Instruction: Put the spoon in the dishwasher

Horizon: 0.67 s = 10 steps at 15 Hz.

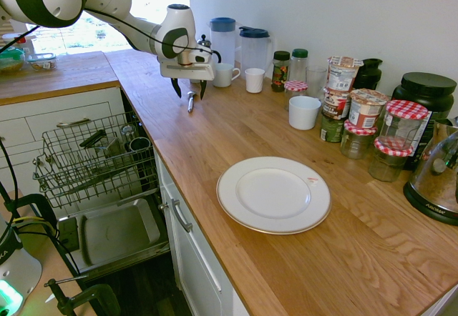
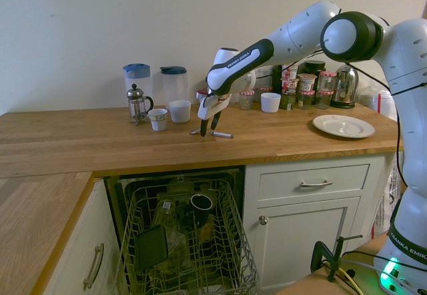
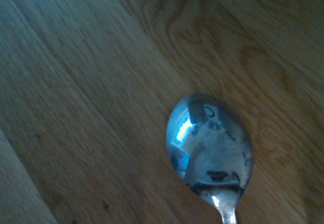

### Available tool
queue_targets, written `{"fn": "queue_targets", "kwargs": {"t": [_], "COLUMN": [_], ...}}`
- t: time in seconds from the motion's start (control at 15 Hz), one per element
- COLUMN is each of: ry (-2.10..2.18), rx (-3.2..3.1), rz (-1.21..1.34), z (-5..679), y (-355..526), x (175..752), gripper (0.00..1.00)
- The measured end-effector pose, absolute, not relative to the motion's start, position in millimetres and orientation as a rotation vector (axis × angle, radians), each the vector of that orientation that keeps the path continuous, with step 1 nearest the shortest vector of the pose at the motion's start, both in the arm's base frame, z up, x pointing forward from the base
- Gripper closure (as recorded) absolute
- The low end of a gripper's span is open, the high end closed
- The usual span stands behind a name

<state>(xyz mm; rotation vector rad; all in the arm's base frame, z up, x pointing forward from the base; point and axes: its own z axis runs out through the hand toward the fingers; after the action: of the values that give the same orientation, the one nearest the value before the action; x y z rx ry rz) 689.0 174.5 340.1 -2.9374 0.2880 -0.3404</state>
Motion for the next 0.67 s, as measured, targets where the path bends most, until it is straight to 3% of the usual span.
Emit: {"fn": "queue_targets", "kwargs": {"t": [0.67], "ry": [0.279], "rx": [-2.942], "rz": [-0.332], "z": [333.9], "y": [179.6], "x": [689.3], "gripper": [1.0]}}
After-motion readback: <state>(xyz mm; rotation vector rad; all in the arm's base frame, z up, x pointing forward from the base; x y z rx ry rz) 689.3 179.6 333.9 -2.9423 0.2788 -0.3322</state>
